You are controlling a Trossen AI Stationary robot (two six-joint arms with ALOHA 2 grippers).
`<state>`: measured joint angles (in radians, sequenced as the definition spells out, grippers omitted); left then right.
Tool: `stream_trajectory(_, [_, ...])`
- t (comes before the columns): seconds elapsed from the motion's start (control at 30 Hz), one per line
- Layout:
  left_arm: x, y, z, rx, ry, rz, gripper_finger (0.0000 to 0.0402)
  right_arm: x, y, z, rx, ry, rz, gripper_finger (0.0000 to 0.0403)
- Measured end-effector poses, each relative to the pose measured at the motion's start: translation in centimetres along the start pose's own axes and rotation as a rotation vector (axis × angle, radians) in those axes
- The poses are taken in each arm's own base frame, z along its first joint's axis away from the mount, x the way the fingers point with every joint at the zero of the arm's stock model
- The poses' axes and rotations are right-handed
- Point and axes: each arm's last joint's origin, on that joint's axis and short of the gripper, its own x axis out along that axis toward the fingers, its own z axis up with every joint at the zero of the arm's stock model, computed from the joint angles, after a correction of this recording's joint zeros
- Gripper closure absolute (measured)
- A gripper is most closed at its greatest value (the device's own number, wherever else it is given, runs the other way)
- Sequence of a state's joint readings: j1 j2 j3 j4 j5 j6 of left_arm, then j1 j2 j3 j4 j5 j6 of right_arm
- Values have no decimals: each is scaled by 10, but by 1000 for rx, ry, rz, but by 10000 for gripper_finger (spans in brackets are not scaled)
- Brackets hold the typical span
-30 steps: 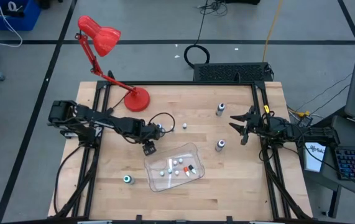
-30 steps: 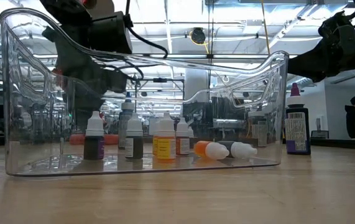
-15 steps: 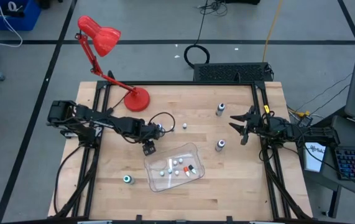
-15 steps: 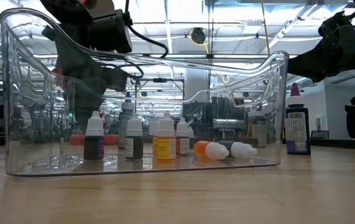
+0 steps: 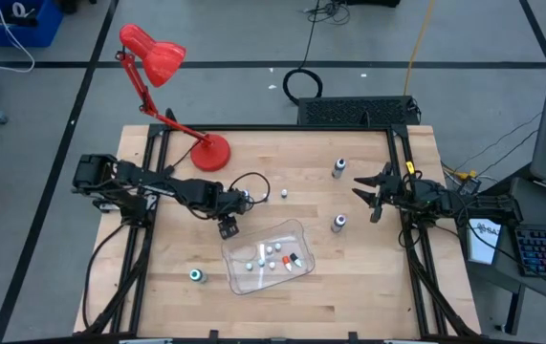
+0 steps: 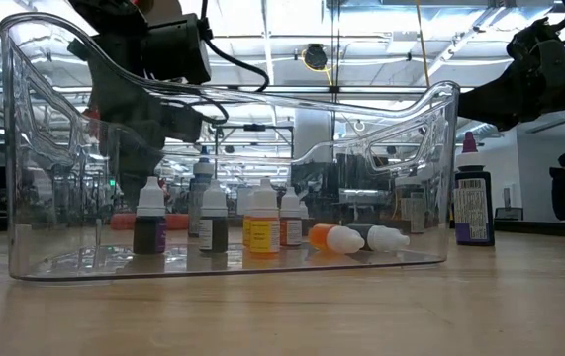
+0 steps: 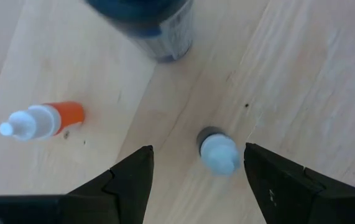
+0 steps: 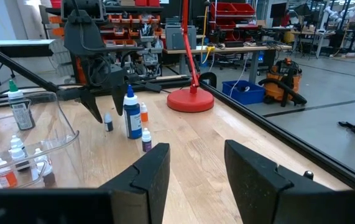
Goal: Pick & Place food coloring
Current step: Put the left small black food coloring into the bin
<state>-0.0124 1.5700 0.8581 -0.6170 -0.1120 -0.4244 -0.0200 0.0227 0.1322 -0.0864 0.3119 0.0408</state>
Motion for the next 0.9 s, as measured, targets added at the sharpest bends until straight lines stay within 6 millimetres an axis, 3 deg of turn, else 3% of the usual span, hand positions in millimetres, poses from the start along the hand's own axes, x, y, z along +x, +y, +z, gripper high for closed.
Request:
stream_trajectory(0.53, [0, 0, 0, 2, 7, -13, 300, 0, 0, 0, 0, 0, 0, 261])
stream_trajectory(0.9, [0, 0, 0, -15, 5, -14, 313, 0, 0, 0, 0, 0, 0, 261])
